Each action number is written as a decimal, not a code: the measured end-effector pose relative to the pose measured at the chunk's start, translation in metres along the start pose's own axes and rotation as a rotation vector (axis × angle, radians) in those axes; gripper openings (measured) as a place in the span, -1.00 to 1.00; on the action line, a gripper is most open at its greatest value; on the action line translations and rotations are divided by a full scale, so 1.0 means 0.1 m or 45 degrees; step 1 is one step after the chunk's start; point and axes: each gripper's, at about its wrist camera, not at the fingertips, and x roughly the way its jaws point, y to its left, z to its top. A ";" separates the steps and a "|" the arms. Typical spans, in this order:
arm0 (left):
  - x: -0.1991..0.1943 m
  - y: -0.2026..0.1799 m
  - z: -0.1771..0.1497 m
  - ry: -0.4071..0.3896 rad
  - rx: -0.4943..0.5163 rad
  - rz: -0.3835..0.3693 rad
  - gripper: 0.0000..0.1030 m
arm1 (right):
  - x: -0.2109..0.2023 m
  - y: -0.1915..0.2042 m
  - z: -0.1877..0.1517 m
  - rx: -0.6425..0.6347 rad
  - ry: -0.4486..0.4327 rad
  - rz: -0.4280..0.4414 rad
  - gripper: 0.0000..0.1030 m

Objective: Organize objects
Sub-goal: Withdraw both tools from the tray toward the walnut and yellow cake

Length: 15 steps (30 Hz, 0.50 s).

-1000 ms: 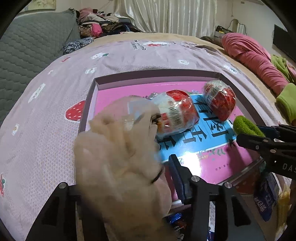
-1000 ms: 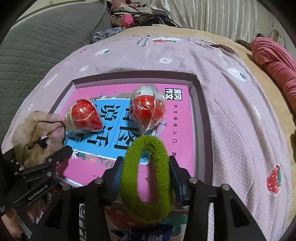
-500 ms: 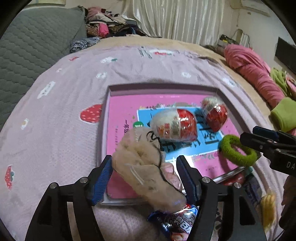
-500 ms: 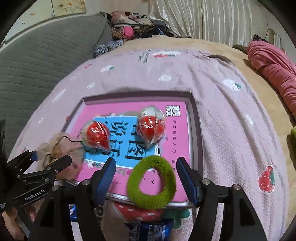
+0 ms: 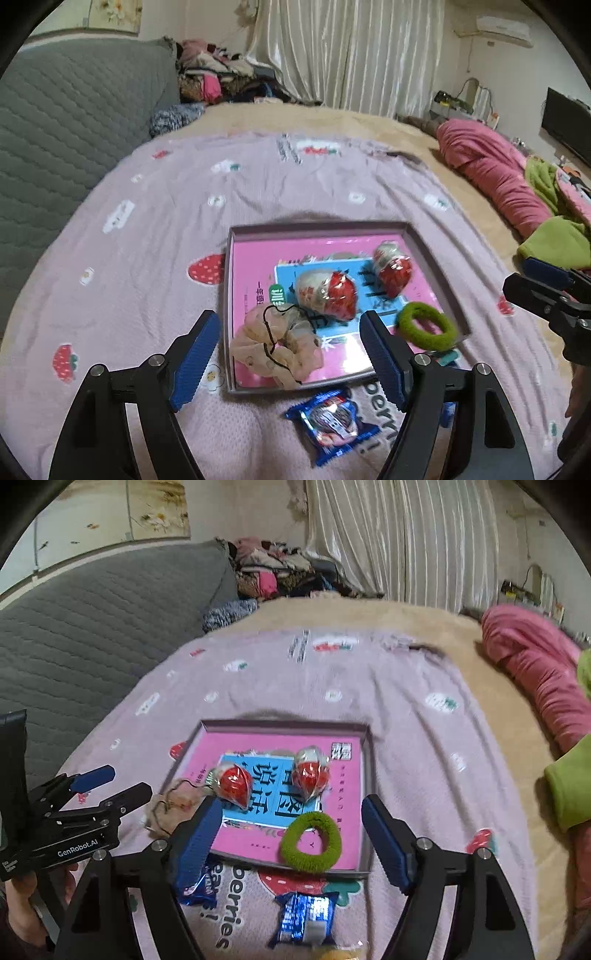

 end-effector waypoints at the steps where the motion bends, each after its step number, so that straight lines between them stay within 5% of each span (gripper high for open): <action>1: -0.12 -0.02 0.00 -0.019 0.007 -0.002 0.54 | -0.10 0.02 0.01 -0.005 -0.015 -0.006 0.55; 15: -1.49 -0.31 -0.07 -0.132 0.058 0.008 0.55 | -1.58 0.34 -0.04 -0.069 -0.177 -0.065 0.70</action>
